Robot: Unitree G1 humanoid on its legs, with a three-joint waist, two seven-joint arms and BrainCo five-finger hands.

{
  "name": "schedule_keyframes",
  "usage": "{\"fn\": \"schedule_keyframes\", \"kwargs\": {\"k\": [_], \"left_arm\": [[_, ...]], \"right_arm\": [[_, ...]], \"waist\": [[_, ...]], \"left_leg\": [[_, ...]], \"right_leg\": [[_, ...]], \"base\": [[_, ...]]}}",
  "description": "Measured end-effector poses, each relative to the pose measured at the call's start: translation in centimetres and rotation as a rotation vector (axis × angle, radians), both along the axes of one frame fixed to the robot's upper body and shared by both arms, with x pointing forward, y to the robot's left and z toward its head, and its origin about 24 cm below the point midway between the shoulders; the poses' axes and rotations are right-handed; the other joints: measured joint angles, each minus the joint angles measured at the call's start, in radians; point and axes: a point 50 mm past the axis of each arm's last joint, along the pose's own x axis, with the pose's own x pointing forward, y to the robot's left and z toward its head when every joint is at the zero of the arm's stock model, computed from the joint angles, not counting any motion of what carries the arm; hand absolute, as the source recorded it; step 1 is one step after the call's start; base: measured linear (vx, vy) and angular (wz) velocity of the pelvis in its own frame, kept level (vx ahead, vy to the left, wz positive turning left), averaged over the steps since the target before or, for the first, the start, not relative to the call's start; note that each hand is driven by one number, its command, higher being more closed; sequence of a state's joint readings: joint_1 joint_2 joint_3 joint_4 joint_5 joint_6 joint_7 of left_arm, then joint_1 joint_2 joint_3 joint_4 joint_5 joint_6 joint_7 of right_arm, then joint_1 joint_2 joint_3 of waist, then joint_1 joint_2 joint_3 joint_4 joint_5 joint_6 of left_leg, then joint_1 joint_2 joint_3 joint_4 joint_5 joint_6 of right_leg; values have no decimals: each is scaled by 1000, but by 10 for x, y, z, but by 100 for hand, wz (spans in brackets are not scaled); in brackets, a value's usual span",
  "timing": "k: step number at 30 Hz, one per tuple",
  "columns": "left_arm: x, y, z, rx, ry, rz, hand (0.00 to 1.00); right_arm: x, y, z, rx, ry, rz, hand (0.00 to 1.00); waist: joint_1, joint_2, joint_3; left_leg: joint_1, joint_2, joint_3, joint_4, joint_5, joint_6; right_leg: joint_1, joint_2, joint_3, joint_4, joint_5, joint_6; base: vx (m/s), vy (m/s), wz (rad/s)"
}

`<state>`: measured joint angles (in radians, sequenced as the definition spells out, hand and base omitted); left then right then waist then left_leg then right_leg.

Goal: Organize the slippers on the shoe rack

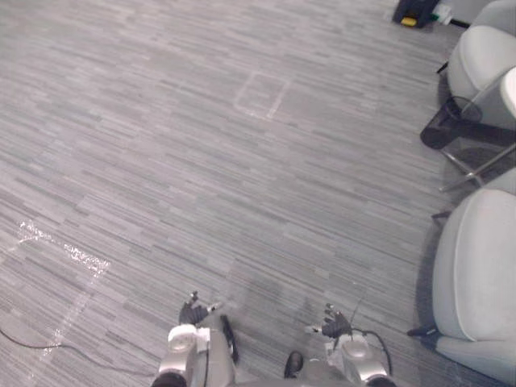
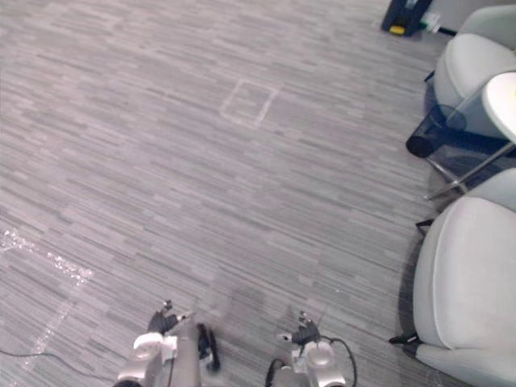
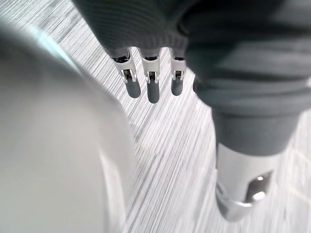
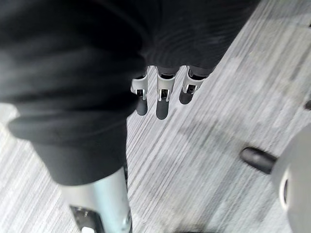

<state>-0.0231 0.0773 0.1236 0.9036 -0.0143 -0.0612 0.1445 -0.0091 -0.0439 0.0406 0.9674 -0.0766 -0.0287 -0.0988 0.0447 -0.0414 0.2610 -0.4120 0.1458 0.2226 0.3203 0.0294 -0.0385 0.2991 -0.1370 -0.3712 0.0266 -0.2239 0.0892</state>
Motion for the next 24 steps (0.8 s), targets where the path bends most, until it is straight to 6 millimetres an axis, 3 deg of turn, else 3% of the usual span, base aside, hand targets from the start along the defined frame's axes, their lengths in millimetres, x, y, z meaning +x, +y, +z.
{"fn": "schedule_keyframes", "kwargs": {"k": [2, 3, 4, 5, 6, 7, 8, 9, 10, 11, 12, 13, 14, 15, 16, 17, 18, 19, 20, 22, 23, 24], "left_arm": [[3, 3, 2, 8, -8, 12, 0], [2, 7, 2, 1, -9, 38, 0], [1, 7, 1, -1, -7, 42, 0], [-1, 9, 0, 2, 5, 45, 0], [-10, 13, -5, 10, 50, 49, 0], [-11, 13, -5, 10, 55, 50, 0], [-19, 14, -8, 11, 78, 55, 0], [-27, 13, -11, 5, 98, 59, 0], [-29, 12, -12, 3, 103, 59, 0], [-30, 10, -13, -2, 111, 54, 0], [-26, 4, -13, -14, 105, 42, 0], [-24, 1, -13, -18, 101, 33, 0], [-20, -3, -12, -26, 92, 23, 0], [-18, -8, -12, -32, 91, 9, 0], [-18, -9, -13, -35, 93, 8, 0], [-21, -12, -15, -43, 107, 9, 0], [-23, -17, -17, -56, 116, 8, 0], [-25, -25, -19, -78, 122, 1, 0], [-23, -35, -18, -93, 110, -22, 0], [-25, -45, -20, -121, 117, -23, 0], [-25, -47, -20, -135, 117, -12, 0], [-26, -47, -20, -150, 107, 10, 0]], "right_arm": [[0, 6, 0, 16, -3, 2, 0], [-2, 9, -1, 24, 2, -2, 0], [-2, 9, -2, 27, 6, -5, 0], [-4, 8, -2, 31, 10, -15, 0], [-1, 7, -1, 37, 3, -24, 0], [0, 7, -1, 37, 0, -23, 0], [1, 7, 0, 37, -9, -22, 0], [1, 6, 0, 34, -13, -22, 0], [2, 6, 1, 33, -19, -22, 0], [4, 4, 3, 30, -33, -25, 0], [8, -1, 5, 18, -48, -24, 0], [9, -4, 5, 11, -50, -24, 0], [12, -7, 7, 11, -61, -42, 0], [13, -8, 7, 15, -62, -62, 0], [13, -8, 7, 15, -62, -61, 0], [13, -9, 8, 16, -65, -59, 0], [16, -12, 10, 7, -76, -59, 0], [18, -14, 11, 2, -88, -60, 0], [20, -20, 13, 0, -100, -82, 0], [18, -27, 13, -5, -94, -119, 0], [14, -30, 12, -8, -83, -138, 0], [7, -28, 9, -5, -67, -139, 0]], "waist": [[-7, -26, -13], [-5, -44, -13], [-7, -50, -11], [-7, -57, -12], [-10, -57, -6], [-11, -56, -6], [-18, -50, -4], [-30, -48, -16], [-36, -47, -17], [-44, -47, -17], [-53, -36, -11], [-57, -30, -8], [-60, -23, -3], [-63, -24, -3], [-64, -25, -3], [-69, -27, -3], [-81, -7, -8], [-85, 33, -21], [-96, 60, -27], [-99, 88, -34], [-105, 94, -31], [-98, 97, -28]], "left_leg": [[-33, -28, -10, 42, -48, 16], [-26, -54, -16, 96, -109, 36], [-15, -63, -16, 104, -125, 39], [17, -78, -17, 117, -166, 47], [130, -93, -22, 113, -230, 54], [146, -93, -23, 108, -236, 57], [228, -99, -28, 60, -249, 61], [329, -102, -37, -20, -242, 51], [359, -101, -43, -44, -241, 49], [409, -101, -50, -94, -242, 50], [455, -91, -59, -135, -245, 45], [468, -85, -65, -147, -249, 38], [496, -76, -68, -169, -259, 23], [543, -71, -67, -189, -287, -5], [565, -71, -66, -195, -301, -15], [618, -70, -73, -201, -343, -33], [652, -54, -82, -196, -371, -41], [663, -29, -94, -183, -380, -38], [655, -9, -98, -125, -374, -39], [603, 33, -99, 57, -354, -66], [528, 75, -92, 275, -285, -90], [448, 148, -49, 495, -194, -89]], "right_leg": [[-38, -30, 2, 66, 12, -17], [-99, -87, 36, 279, 26, -6], [-118, -103, 48, 339, 35, 8], [-174, -142, 84, 510, 87, 27], [-298, -176, 160, 864, 139, 23], [-311, -176, 164, 898, 126, 21], [-363, -173, 157, 993, 72, 6], [-424, -151, 112, 977, 8, -21], [-448, -139, 96, 950, -13, -34], [-506, -113, 81, 855, -43, -52], [-571, -68, 83, 662, -46, -50], [-586, -49, 86, 567, -30, -51], [-610, -17, 99, 377, 33, -44], [-622, 7, 126, 141, 145, -31], [-622, 12, 135, 90, 171, -21], [-619, 13, 167, 84, 236, -12], [-618, 32, 185, 144, 291, -15], [-638, 55, 201, 223, 283, -37], [-659, 66, 211, 324, 217, -80], [-629, 67, 171, 384, 139, -90], [-572, 67, 141, 390, 97, -103], [-489, 79, 117, 365, 61, -115]], "base": [[534, 272, 48], [664, 337, 52], [558, 282, 39], [528, 205, 18], [416, 151, 13], [518, 147, 6], [511, 68, 11], [611, 66, 17], [610, 5, 24], [504, -64, 29], [507, -84, 29], [497, -107, 29], [513, -135, 22], [523, -154, 17], [552, -206, 14], [466, -187, 14], [618, -216, 26], [763, -237, 38], [743, -234, 36], [555, -202, 38], [625, -204, 61], [521, -160, 57]]}}
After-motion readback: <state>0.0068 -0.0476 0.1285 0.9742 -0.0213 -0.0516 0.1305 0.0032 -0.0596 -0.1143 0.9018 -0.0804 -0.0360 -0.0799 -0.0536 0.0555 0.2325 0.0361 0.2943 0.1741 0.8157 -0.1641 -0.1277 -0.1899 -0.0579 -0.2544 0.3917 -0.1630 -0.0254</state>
